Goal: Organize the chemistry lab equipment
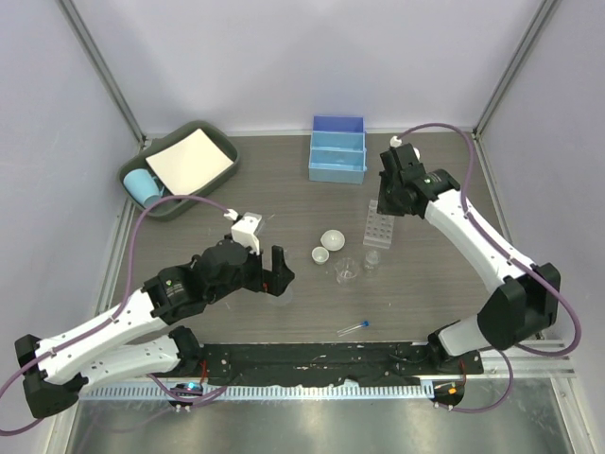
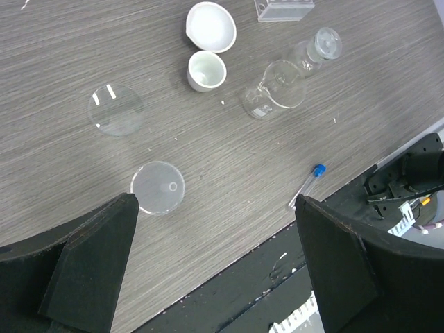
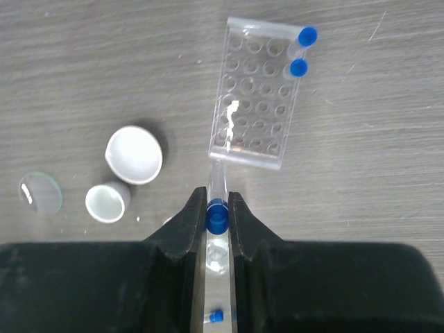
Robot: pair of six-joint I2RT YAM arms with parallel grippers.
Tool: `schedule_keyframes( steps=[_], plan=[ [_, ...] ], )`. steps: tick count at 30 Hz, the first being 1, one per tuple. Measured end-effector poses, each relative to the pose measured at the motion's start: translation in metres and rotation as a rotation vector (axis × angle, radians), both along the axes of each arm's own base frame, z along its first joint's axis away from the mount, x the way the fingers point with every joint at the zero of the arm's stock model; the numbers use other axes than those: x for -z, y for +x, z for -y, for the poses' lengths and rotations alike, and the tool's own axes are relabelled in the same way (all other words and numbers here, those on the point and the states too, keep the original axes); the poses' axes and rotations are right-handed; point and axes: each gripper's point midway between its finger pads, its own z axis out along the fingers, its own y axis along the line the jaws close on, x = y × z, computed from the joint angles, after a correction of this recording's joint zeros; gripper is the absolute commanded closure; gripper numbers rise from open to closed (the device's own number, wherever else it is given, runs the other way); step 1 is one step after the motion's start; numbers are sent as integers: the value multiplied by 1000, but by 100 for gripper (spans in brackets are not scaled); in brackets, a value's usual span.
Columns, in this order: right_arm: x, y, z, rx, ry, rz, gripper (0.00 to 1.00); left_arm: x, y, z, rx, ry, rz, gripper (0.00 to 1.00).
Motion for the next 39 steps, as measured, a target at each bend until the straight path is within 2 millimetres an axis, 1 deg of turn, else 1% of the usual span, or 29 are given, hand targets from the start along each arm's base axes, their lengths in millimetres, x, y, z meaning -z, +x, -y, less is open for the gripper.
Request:
schedule_keyframes(
  steps=[3, 6, 13, 17, 22, 32, 39],
  plan=[
    [4, 18, 8, 42, -36, 4, 99, 2, 0, -2, -6, 12, -2, 0],
    [11, 31, 16, 74, -69, 4, 99, 4, 0, -2, -5, 20, -4, 0],
    [32, 51, 39, 146, -131, -27, 99, 11, 2, 0, -4, 44, -19, 0],
    [40, 58, 48, 169, -143, -43, 99, 13, 2, 0, -3, 48, -19, 0],
    [47, 63, 51, 177, -149, -53, 99, 15, 2, 0, -3, 56, -21, 0],
    [50, 69, 53, 180, -139, -46, 99, 19, 4, 0, -7, 74, -24, 0],
    [53, 69, 55, 178, -141, -45, 99, 21, 4, 1, -7, 82, -29, 0]
  ],
)
